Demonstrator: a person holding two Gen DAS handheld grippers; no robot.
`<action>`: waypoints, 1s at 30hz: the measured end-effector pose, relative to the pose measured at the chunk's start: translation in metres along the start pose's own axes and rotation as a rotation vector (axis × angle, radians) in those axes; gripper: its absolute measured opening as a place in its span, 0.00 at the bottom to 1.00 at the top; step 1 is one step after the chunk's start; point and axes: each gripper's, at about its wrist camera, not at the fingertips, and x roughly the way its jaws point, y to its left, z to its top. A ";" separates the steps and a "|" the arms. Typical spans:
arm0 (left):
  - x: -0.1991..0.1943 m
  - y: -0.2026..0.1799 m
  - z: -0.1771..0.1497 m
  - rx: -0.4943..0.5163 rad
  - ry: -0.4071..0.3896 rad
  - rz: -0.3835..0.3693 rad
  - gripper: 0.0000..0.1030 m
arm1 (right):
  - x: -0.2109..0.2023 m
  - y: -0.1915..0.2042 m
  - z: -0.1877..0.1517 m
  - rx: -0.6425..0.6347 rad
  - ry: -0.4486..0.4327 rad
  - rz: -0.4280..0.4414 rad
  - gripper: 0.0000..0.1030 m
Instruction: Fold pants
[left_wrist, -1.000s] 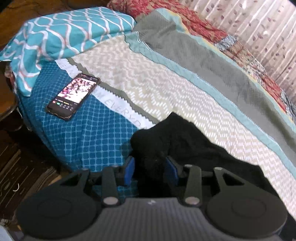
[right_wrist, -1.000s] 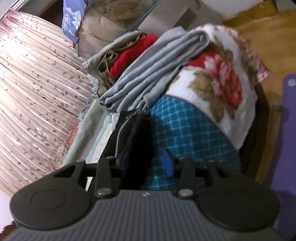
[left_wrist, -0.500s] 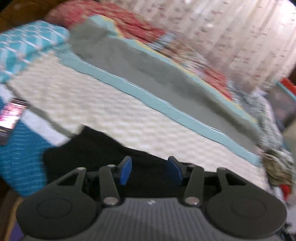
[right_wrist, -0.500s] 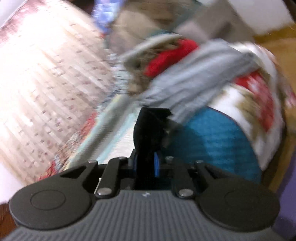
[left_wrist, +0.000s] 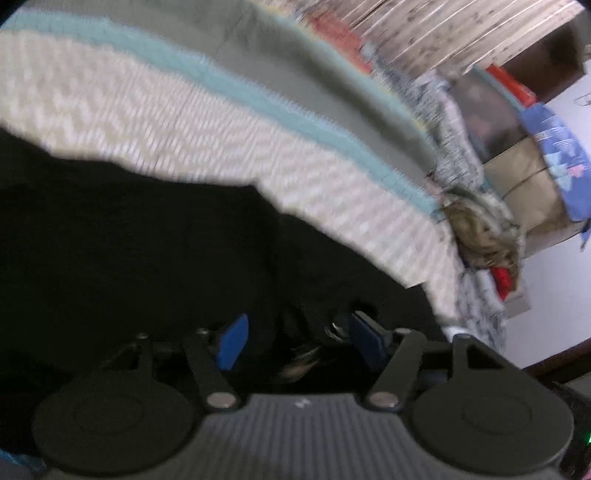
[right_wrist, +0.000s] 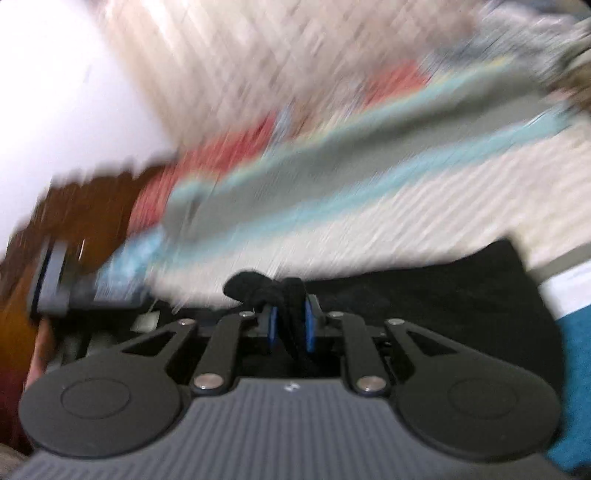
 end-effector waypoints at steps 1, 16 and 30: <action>0.007 0.005 -0.003 -0.009 0.017 0.016 0.61 | 0.017 0.005 -0.010 -0.038 0.049 -0.021 0.17; 0.038 0.000 -0.013 -0.108 0.163 -0.202 0.64 | -0.029 0.015 -0.031 -0.118 -0.005 0.087 0.17; 0.003 -0.050 -0.003 0.316 -0.177 0.090 0.17 | -0.087 -0.070 -0.017 0.162 -0.190 -0.089 0.37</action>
